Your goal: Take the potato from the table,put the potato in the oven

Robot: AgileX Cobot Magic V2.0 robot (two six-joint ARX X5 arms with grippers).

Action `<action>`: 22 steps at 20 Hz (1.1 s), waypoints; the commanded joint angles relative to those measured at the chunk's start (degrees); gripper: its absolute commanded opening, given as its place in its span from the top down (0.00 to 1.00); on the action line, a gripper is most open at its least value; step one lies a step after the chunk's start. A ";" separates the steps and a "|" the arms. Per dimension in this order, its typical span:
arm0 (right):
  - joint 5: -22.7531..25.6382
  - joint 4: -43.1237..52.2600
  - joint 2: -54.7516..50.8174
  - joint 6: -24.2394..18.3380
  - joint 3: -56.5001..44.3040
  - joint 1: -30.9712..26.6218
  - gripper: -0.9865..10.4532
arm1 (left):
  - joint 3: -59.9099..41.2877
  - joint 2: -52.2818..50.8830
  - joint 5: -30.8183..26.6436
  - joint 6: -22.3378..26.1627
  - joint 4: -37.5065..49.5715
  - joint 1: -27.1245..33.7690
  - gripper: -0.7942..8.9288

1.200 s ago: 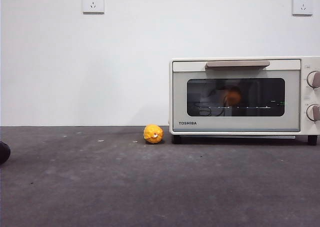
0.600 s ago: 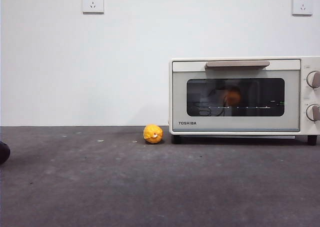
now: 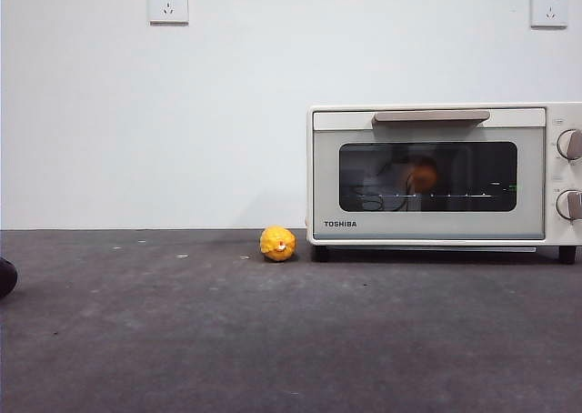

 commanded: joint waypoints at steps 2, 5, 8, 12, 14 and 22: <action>0.04 -1.05 -0.04 0.61 -0.04 0.07 0.91 | -6.75 -7.67 -0.42 -4.39 0.68 0.15 0.92; 0.04 -1.05 0.02 0.61 -0.04 0.07 0.91 | -11.04 -10.45 -0.37 -8.33 0.28 0.15 0.92; 0.02 -1.05 0.24 0.61 -0.07 0.07 0.91 | -14.23 -10.45 -3.93 -11.41 0.15 0.20 0.92; 0.04 -1.05 0.26 0.61 -0.07 0.07 0.91 | -14.38 -10.45 -8.50 -10.58 -1.53 0.20 0.92; 0.02 -1.05 0.26 0.61 -0.04 0.07 0.91 | -14.38 -10.45 -8.48 -8.90 -1.55 0.20 0.92; 0.04 -1.05 0.26 0.61 -0.07 0.07 0.91 | -14.38 -10.16 -5.97 -7.15 -1.05 0.20 0.92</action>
